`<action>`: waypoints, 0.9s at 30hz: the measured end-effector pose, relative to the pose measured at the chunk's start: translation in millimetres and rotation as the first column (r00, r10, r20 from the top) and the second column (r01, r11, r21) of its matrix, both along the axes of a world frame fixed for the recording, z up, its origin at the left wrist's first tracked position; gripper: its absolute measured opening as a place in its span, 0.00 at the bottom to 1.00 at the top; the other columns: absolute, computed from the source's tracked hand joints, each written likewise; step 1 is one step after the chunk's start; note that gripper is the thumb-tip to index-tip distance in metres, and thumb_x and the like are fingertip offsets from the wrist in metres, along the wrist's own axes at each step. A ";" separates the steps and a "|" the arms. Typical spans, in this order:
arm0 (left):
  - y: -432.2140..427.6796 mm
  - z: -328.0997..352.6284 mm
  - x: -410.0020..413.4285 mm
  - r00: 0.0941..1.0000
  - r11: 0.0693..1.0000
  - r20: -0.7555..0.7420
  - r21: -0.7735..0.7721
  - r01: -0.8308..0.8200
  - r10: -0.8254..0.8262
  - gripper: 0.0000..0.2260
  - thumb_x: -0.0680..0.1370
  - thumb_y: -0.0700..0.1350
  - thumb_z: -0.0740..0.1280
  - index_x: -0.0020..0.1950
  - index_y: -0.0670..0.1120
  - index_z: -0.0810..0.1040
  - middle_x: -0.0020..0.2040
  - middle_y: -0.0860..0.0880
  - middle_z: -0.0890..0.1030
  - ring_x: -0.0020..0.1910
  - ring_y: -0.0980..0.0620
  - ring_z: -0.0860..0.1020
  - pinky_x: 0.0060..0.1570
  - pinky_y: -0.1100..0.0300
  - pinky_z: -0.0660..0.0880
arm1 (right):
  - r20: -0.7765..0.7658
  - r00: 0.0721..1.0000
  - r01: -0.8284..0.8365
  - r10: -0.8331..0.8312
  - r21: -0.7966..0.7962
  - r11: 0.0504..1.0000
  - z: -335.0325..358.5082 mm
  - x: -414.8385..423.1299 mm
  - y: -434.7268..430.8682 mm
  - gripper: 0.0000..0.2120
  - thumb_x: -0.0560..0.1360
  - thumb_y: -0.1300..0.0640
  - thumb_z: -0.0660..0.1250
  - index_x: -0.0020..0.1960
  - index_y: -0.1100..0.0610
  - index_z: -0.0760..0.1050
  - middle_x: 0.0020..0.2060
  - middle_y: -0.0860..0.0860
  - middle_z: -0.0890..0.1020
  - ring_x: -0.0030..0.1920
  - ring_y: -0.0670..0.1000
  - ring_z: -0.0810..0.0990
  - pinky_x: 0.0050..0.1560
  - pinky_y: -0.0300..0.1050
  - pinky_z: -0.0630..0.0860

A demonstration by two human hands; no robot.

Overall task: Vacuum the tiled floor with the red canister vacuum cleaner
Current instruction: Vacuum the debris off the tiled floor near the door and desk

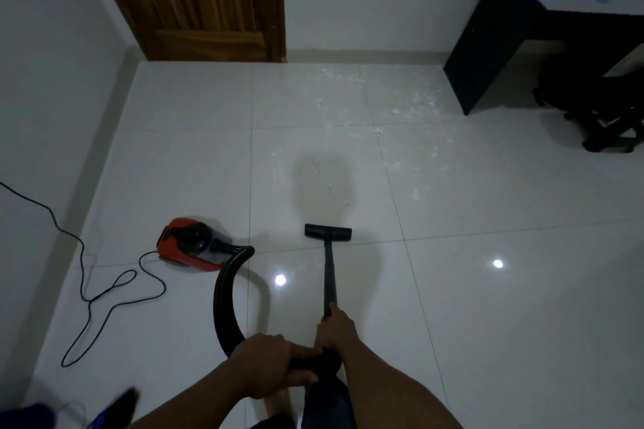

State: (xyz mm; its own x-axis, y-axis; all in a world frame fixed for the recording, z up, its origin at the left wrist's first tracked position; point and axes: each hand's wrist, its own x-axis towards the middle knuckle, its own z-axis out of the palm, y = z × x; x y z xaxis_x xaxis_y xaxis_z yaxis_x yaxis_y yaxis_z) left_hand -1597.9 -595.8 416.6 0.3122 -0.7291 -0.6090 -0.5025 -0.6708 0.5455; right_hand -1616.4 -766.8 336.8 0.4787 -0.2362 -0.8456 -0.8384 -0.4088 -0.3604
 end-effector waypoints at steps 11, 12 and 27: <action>-48.9 1.9 34.2 0.997 0.997 0.005 0.010 -0.079 0.079 0.32 0.73 0.77 0.47 0.75 0.70 0.58 0.54 0.49 0.84 0.51 0.50 0.82 0.54 0.55 0.76 | -0.058 0.996 -0.069 0.067 -0.023 0.997 -81.1 44.0 -54.3 0.39 0.70 0.51 0.56 0.80 0.45 0.47 0.71 0.55 0.70 0.67 0.57 0.71 0.69 0.55 0.67; -56.9 2.4 41.3 0.996 0.996 0.005 0.006 -0.085 0.085 0.29 0.75 0.74 0.50 0.75 0.70 0.59 0.54 0.50 0.84 0.51 0.51 0.82 0.53 0.56 0.75 | -0.056 0.997 -0.061 0.060 -0.018 0.998 -61.2 51.8 -58.3 0.38 0.73 0.52 0.57 0.80 0.46 0.46 0.71 0.55 0.70 0.67 0.57 0.71 0.69 0.54 0.68; -187.3 -12.3 133.6 0.981 0.980 -0.008 0.029 -0.195 0.196 0.35 0.68 0.79 0.43 0.74 0.73 0.56 0.50 0.50 0.84 0.47 0.51 0.82 0.52 0.54 0.77 | 0.007 0.991 -0.136 0.136 -0.011 0.991 -9.5 165.7 -185.3 0.31 0.80 0.59 0.58 0.80 0.54 0.49 0.70 0.58 0.70 0.66 0.57 0.74 0.58 0.42 0.72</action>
